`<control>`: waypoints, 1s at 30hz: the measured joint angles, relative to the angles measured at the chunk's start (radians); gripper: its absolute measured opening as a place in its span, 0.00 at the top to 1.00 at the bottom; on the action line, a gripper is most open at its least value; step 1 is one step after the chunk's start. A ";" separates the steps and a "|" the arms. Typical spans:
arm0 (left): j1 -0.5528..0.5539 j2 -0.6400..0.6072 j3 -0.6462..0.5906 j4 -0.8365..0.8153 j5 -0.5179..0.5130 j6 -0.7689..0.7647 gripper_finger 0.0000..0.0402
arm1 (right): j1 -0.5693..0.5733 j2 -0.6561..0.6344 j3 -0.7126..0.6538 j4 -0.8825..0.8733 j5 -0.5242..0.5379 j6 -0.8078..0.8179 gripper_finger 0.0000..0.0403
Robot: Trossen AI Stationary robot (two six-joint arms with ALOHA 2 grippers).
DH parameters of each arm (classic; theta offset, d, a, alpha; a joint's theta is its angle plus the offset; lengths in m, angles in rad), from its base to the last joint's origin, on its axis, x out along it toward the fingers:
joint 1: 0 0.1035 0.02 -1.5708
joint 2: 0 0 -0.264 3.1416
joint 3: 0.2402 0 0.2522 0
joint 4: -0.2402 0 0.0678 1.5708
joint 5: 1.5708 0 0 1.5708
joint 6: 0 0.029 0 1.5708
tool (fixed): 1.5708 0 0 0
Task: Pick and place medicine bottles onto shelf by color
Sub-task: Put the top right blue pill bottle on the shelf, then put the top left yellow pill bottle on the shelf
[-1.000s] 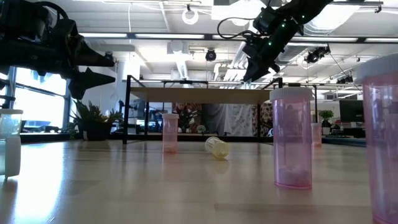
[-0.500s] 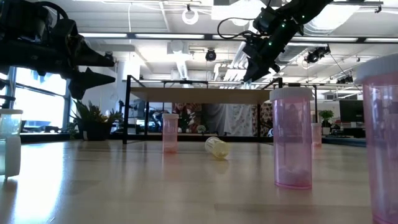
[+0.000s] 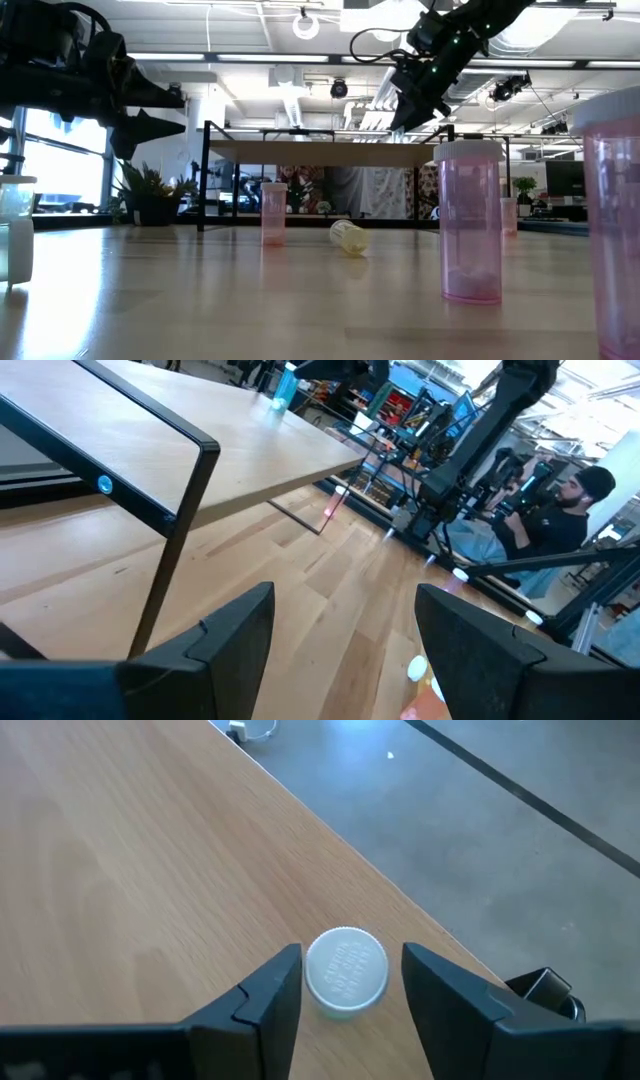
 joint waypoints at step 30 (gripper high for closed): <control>0.000 0.023 0.301 -0.190 0.138 -0.001 0.42 | 0.042 -0.155 0.000 0.001 0.005 0.028 0.59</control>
